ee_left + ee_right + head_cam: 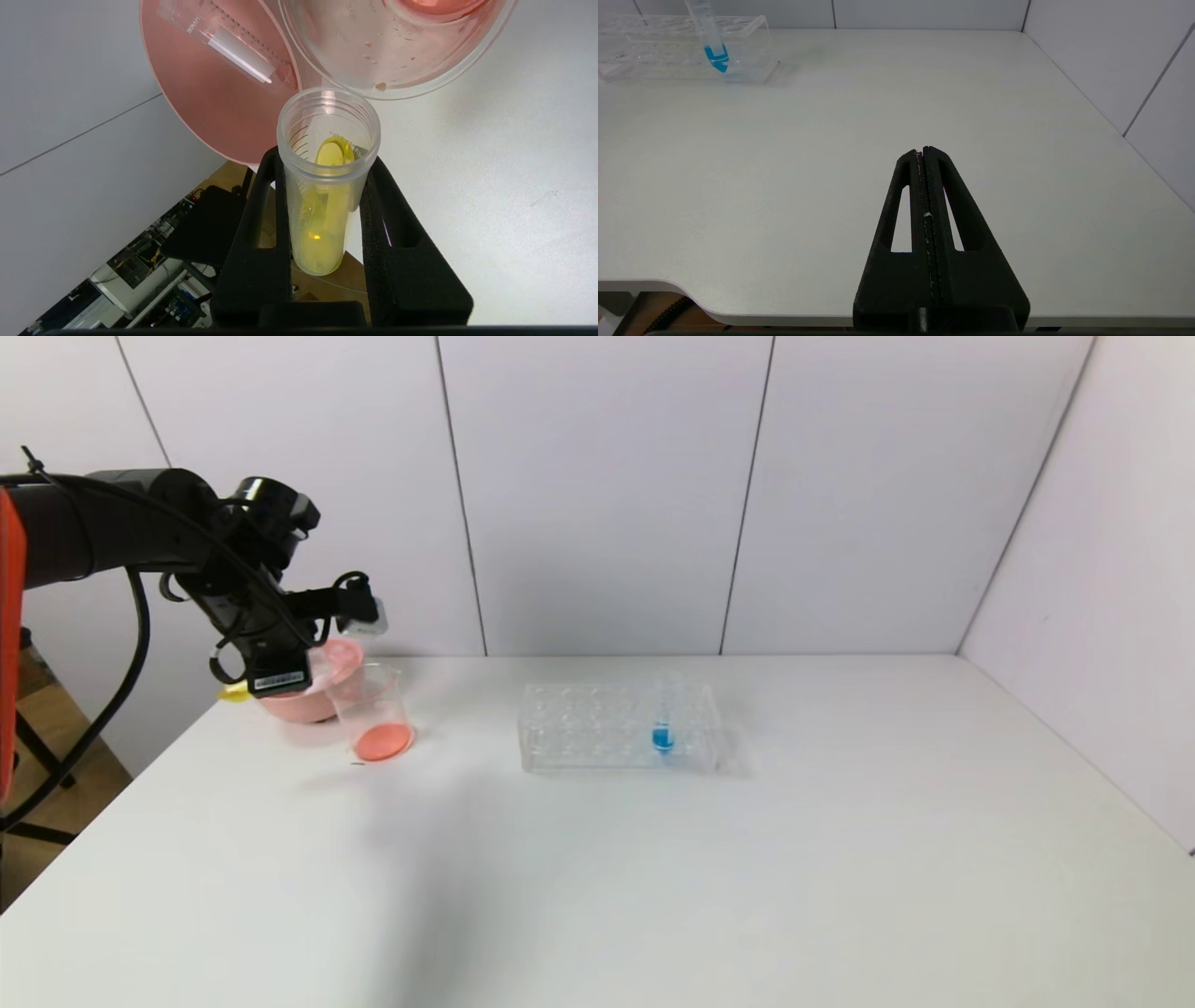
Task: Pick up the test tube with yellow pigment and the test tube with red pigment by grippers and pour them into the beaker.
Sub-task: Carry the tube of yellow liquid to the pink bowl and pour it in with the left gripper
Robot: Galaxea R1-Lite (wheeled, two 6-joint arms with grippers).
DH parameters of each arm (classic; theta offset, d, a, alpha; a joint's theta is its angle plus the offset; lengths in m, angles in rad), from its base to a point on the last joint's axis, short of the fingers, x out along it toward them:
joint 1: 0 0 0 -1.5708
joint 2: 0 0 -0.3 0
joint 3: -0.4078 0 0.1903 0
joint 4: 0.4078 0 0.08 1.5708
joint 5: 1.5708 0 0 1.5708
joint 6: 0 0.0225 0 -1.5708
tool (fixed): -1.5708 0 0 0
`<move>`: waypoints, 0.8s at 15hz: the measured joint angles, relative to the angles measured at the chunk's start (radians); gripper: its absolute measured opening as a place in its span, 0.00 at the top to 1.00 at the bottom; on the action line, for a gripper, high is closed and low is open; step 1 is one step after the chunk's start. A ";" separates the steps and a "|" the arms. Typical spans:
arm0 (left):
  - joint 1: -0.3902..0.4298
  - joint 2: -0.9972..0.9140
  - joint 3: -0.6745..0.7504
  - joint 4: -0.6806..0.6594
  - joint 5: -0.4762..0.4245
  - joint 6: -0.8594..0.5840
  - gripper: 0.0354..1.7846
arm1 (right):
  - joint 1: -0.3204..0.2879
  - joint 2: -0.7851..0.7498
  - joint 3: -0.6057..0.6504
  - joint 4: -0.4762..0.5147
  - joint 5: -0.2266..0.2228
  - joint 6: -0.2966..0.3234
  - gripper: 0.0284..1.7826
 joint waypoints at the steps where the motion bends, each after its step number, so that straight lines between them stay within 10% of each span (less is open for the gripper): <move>1: -0.003 0.002 -0.001 0.000 0.000 0.000 0.77 | 0.000 0.000 0.000 0.000 0.000 0.000 0.95; 12: -0.010 0.006 -0.004 -0.001 0.001 -0.001 0.77 | 0.000 0.000 0.000 0.000 0.000 0.000 0.95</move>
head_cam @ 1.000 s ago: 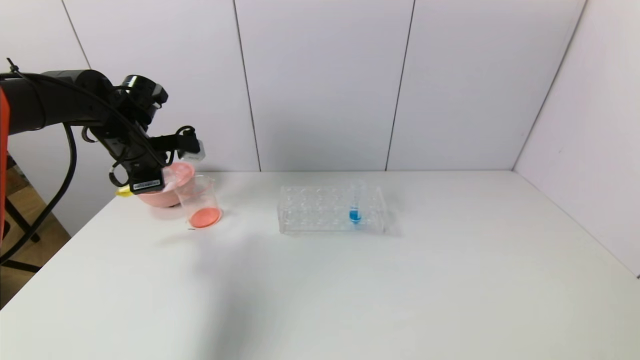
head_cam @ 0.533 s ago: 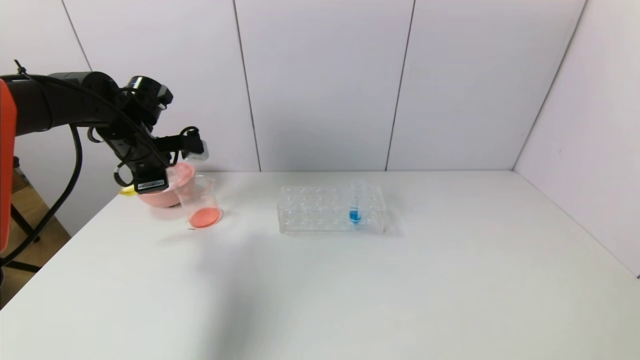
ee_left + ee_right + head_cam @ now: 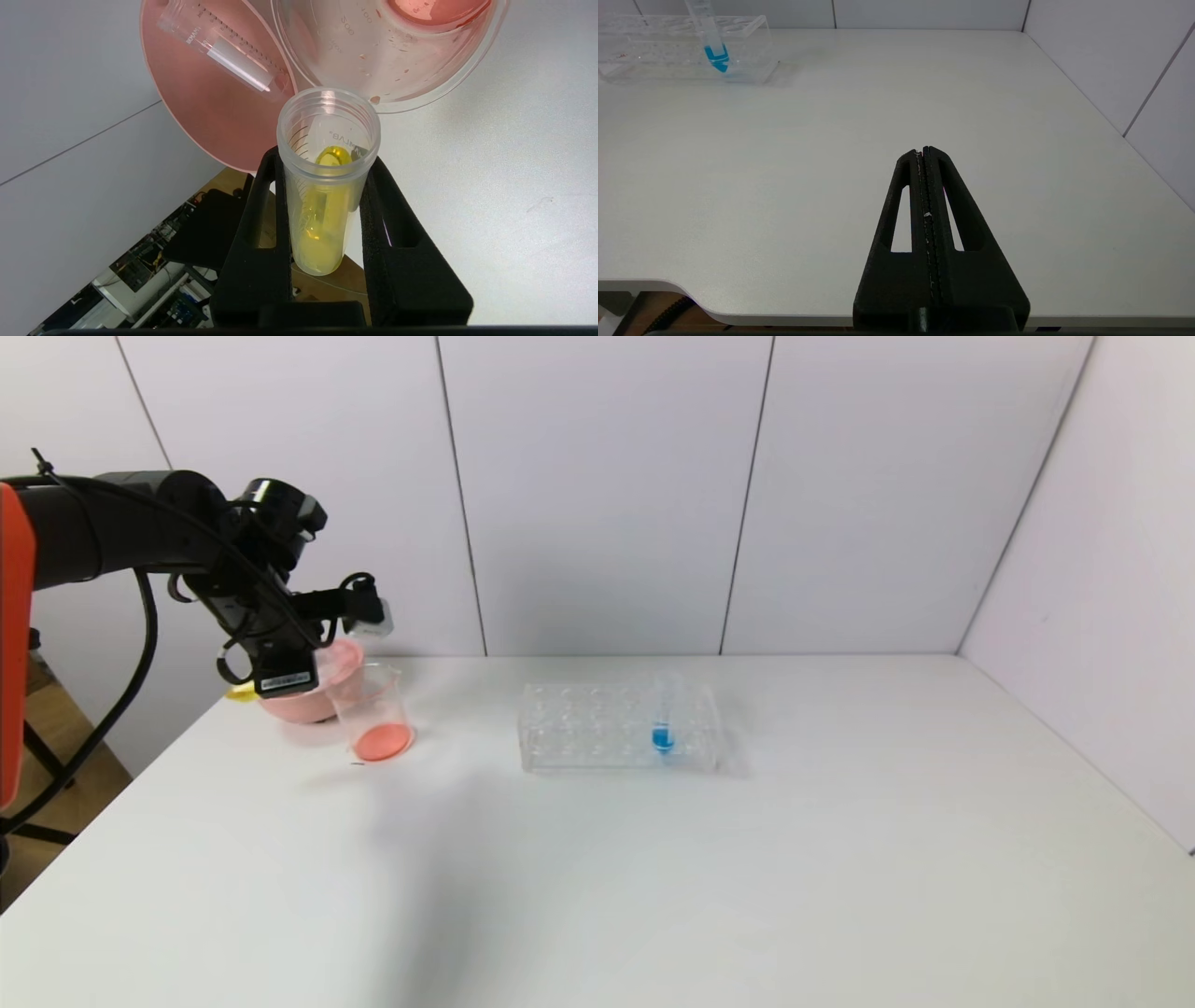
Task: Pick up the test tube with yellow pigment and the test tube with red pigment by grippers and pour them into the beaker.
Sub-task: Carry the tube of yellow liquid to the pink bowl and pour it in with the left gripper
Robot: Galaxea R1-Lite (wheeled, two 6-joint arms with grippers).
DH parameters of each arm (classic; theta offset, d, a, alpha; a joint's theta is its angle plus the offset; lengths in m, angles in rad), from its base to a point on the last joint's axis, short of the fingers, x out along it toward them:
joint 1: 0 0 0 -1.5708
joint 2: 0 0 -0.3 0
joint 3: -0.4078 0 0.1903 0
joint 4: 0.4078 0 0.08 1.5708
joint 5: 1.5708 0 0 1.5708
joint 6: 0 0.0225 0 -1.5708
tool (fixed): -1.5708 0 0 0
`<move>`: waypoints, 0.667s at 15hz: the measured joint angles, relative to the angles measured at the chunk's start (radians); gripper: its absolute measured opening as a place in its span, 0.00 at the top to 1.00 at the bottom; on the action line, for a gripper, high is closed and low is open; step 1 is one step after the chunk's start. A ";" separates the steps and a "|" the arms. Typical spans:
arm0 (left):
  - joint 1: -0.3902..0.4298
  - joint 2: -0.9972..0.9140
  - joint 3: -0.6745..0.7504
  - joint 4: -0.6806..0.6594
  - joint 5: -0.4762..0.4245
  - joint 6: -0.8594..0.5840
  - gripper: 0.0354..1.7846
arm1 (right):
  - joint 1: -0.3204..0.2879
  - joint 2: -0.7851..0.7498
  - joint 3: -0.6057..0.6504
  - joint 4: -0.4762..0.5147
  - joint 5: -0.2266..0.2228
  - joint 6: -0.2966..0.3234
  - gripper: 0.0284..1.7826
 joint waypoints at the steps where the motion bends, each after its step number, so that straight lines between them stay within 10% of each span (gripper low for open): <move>1: -0.001 0.000 0.000 -0.001 0.000 0.000 0.77 | 0.000 0.000 0.000 0.000 0.000 0.000 0.95; 10: -0.007 -0.004 0.001 0.013 -0.015 -0.013 0.77 | 0.000 0.000 0.000 0.000 0.000 0.000 0.95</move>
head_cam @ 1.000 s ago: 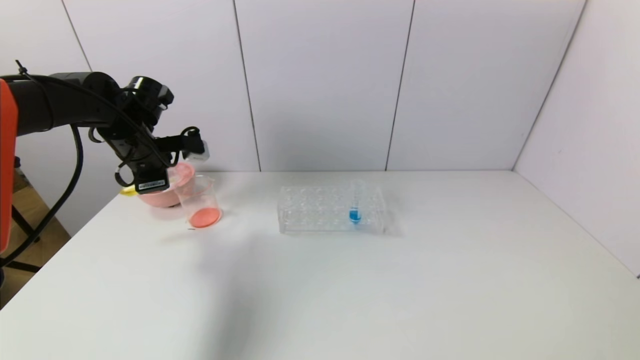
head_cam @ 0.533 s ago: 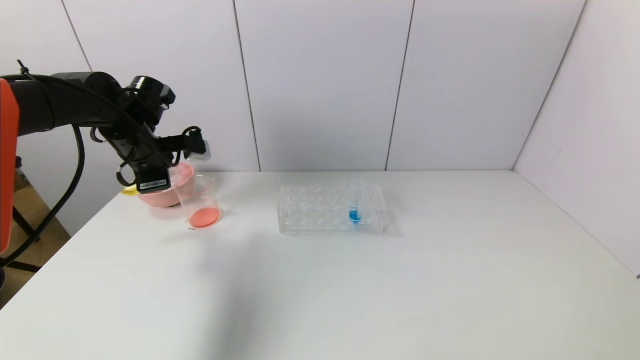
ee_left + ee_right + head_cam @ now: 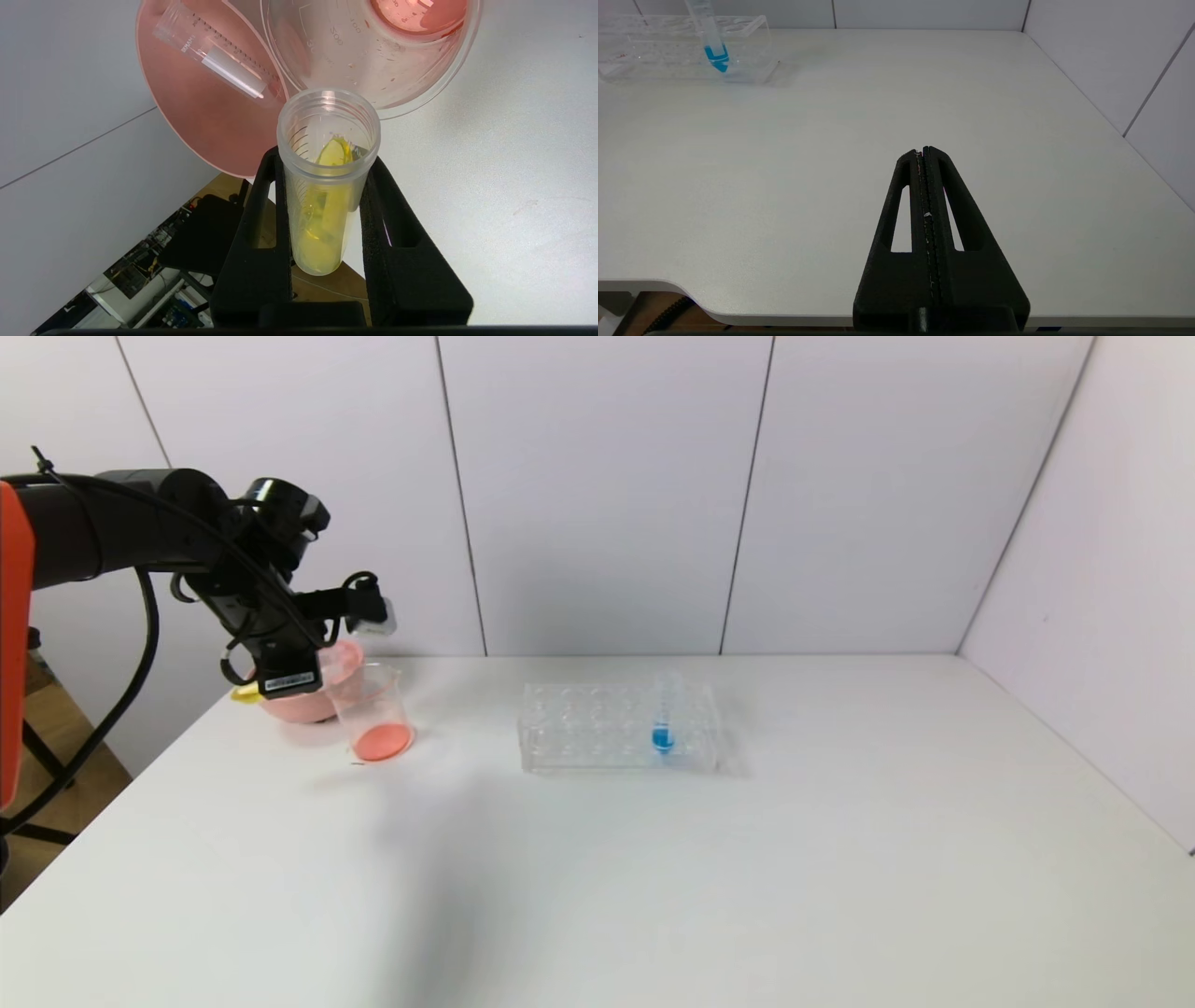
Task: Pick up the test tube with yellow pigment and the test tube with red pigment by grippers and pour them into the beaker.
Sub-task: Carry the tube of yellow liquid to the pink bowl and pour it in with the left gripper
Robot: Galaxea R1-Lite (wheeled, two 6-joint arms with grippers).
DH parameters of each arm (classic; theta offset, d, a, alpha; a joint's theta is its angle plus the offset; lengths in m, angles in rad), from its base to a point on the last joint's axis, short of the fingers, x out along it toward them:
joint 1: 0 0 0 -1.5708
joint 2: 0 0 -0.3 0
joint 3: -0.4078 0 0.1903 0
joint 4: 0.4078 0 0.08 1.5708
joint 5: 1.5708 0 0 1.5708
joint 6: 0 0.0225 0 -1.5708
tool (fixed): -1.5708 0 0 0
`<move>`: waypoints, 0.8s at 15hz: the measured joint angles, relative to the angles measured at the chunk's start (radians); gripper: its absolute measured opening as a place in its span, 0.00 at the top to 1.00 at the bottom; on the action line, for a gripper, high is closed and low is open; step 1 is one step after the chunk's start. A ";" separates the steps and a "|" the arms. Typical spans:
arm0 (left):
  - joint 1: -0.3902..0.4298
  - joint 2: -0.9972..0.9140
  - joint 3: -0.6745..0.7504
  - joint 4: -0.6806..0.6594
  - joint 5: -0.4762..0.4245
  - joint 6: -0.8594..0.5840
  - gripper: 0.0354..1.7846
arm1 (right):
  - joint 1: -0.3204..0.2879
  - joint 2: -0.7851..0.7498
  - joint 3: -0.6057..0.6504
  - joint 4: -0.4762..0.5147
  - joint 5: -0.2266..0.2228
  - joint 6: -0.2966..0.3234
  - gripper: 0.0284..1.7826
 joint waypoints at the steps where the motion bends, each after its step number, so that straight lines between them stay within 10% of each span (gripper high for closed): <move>1: 0.000 -0.001 0.000 0.001 0.000 0.000 0.77 | 0.000 0.000 0.000 0.000 0.000 0.000 0.95; 12: -0.007 0.001 -0.001 0.003 0.040 -0.001 0.77 | 0.000 0.000 0.000 0.000 0.000 0.000 0.95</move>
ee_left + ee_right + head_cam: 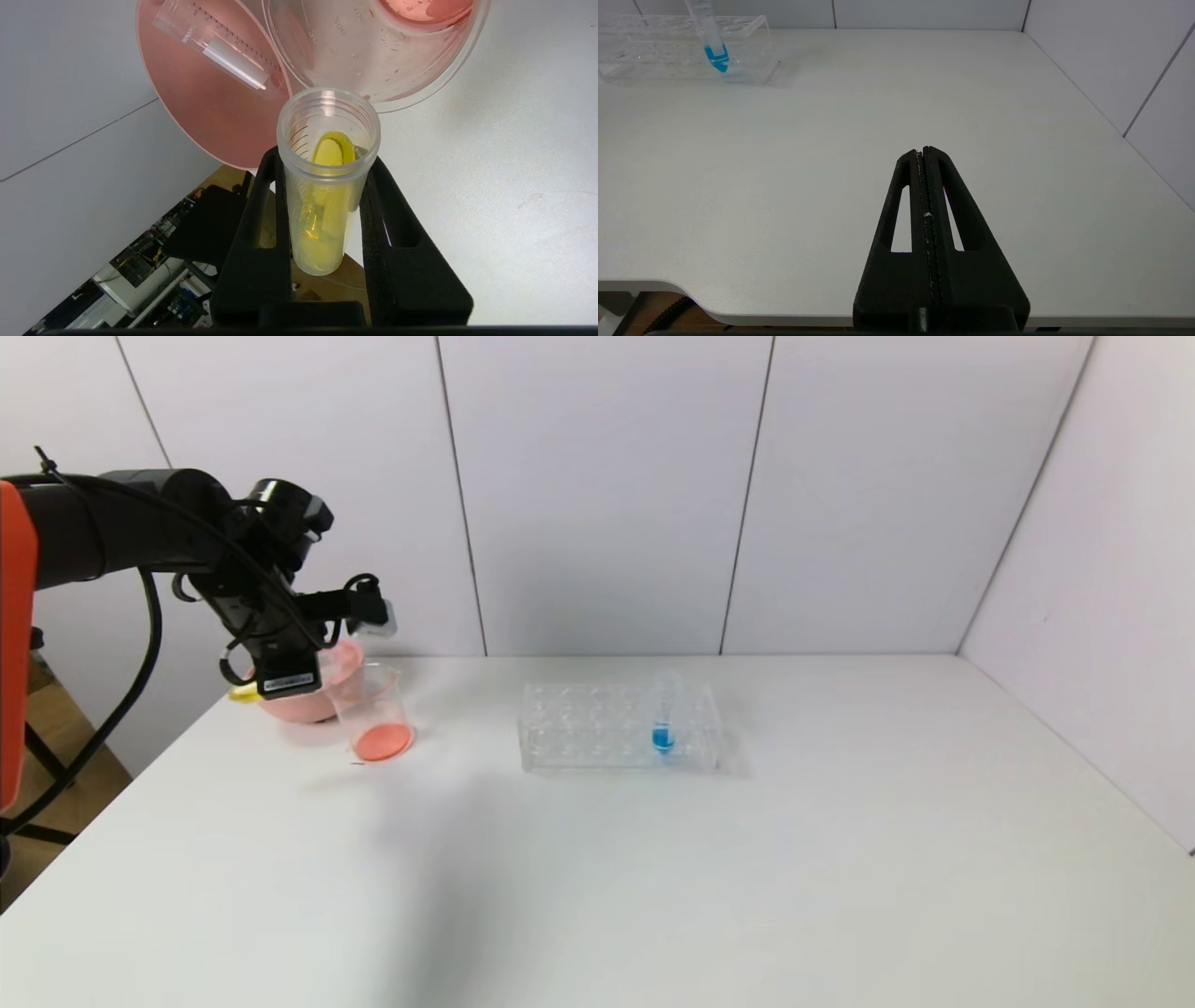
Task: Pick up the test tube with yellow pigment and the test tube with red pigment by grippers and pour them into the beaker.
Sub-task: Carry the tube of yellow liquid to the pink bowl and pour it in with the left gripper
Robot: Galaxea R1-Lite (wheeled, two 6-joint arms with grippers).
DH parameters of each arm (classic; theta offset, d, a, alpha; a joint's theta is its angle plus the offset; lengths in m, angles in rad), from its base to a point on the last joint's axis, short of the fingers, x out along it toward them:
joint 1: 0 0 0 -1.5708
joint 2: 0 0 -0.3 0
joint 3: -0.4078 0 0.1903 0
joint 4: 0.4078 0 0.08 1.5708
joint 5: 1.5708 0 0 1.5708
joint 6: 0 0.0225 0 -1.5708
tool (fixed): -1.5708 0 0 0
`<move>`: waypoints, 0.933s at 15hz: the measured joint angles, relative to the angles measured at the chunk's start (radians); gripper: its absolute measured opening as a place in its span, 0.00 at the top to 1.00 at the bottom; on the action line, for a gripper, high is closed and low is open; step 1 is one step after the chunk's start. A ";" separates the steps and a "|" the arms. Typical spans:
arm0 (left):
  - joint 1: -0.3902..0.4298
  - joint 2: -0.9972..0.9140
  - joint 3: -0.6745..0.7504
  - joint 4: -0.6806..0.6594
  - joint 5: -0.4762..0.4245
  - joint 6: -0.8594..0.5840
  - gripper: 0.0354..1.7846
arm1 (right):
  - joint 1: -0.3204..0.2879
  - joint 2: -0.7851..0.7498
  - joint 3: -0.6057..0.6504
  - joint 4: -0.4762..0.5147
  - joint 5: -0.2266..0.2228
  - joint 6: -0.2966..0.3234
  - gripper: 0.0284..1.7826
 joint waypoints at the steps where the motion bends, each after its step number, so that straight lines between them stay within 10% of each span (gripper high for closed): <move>1: 0.000 0.000 0.000 0.000 0.013 0.001 0.77 | 0.000 0.000 0.000 0.000 0.000 0.000 0.95; 14: -0.015 0.014 0.000 -0.016 0.087 0.008 0.77 | 0.000 0.000 0.000 0.000 0.000 0.000 0.95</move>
